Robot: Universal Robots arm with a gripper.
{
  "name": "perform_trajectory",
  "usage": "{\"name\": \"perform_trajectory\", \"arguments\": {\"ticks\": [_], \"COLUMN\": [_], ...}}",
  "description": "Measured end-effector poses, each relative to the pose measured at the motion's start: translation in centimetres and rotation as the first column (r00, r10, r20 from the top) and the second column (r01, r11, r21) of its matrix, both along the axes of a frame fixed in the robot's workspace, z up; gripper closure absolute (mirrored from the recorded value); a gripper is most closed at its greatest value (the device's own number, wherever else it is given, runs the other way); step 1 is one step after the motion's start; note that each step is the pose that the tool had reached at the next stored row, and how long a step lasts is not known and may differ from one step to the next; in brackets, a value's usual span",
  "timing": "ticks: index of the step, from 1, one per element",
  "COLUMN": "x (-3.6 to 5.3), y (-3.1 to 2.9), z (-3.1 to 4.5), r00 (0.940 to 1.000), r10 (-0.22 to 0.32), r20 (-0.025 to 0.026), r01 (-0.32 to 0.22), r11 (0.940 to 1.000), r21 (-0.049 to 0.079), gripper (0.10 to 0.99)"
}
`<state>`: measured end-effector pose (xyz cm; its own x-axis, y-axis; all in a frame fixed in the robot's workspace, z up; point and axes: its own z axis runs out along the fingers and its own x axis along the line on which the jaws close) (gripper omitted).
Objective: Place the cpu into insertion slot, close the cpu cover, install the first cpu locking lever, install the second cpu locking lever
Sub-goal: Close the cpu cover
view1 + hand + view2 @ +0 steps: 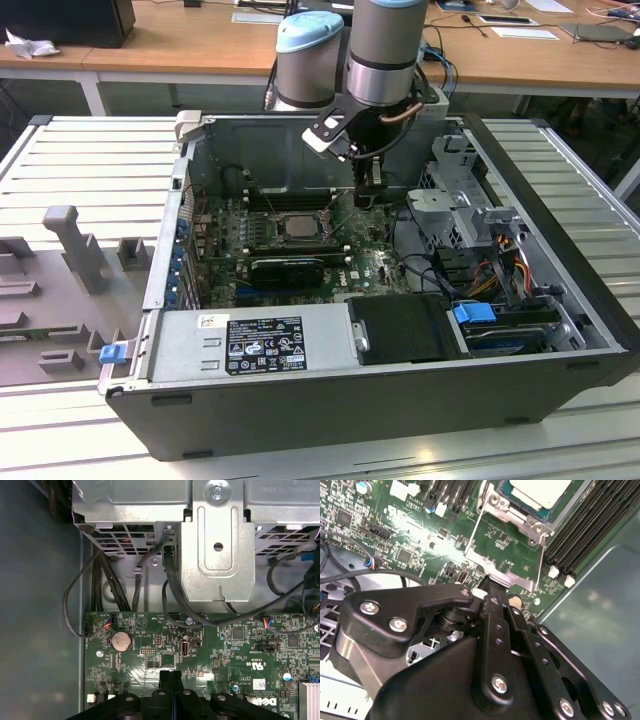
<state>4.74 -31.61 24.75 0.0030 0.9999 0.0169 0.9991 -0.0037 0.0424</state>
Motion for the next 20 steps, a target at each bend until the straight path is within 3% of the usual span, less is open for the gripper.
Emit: {"name": "perform_trajectory", "arguments": {"ticks": [20], "x": [-0.73], "y": [0.0], "z": [0.0], "r00": [1.0], "r10": [0.0], "r20": [0.0], "r01": [0.0], "r11": [1.0], "r21": [0.0], "gripper": [0.98]}}
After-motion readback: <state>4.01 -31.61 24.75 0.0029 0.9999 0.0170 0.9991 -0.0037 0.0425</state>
